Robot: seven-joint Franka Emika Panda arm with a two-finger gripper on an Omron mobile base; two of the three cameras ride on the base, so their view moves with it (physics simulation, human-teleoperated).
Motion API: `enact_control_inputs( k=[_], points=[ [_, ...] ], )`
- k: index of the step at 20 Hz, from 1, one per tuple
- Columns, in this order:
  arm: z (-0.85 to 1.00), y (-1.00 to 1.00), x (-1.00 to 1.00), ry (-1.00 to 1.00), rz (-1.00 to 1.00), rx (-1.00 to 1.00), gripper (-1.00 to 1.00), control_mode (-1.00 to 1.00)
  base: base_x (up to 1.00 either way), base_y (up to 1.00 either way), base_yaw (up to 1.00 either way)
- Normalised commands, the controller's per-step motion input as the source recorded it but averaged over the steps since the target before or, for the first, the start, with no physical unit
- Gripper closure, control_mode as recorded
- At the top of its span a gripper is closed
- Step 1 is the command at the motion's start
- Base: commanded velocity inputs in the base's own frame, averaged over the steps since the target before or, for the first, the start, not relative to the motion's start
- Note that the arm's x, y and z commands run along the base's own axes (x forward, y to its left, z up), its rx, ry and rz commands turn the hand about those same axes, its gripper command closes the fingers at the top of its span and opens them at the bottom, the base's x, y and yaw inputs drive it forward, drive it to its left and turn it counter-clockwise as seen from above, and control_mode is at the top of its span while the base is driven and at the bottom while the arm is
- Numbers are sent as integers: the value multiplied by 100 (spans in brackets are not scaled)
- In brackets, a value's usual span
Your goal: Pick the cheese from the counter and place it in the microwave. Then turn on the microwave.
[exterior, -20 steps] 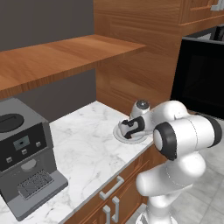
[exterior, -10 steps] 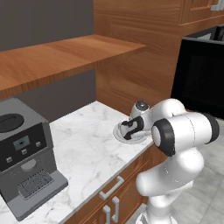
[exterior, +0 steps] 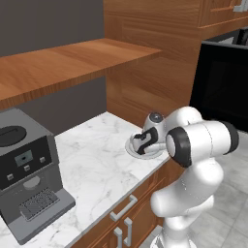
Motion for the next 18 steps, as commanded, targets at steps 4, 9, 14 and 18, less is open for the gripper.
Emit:
enact_control_inputs(
  k=[4, 9, 14, 18],
  points=[
    [-6, 1, 7, 0, 0, 0, -100, -100, 0, 0, 0],
    [-8, 0, 5, 0, 0, 0, -100, -100, 0, 0, 0],
    [-8, 0, 5, 0, 0, 0, -100, -100, 0, 0, 0],
    [-8, 1, 6, 0, 0, 0, -100, -100, 0, 0, 0]
  ],
)
